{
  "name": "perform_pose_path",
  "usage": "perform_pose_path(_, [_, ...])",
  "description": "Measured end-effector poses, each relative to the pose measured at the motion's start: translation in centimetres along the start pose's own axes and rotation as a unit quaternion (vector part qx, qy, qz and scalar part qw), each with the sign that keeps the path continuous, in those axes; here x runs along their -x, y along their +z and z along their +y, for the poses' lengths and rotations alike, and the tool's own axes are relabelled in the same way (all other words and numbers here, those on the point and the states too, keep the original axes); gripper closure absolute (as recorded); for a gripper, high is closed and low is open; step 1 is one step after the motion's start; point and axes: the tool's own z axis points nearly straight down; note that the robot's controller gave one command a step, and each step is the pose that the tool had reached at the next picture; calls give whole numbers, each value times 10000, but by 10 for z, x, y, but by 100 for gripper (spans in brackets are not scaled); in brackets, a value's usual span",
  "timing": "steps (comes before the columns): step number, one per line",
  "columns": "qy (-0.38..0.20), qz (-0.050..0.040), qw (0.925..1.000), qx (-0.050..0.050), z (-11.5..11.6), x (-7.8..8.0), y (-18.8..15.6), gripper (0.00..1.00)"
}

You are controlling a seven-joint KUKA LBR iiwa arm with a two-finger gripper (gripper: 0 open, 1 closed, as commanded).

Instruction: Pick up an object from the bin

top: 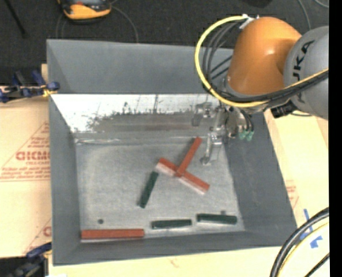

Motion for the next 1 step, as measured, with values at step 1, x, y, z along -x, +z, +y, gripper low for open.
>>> perform_pose_path(1, [-371, -29, 9993, -3, 8, 7, 39, 0])
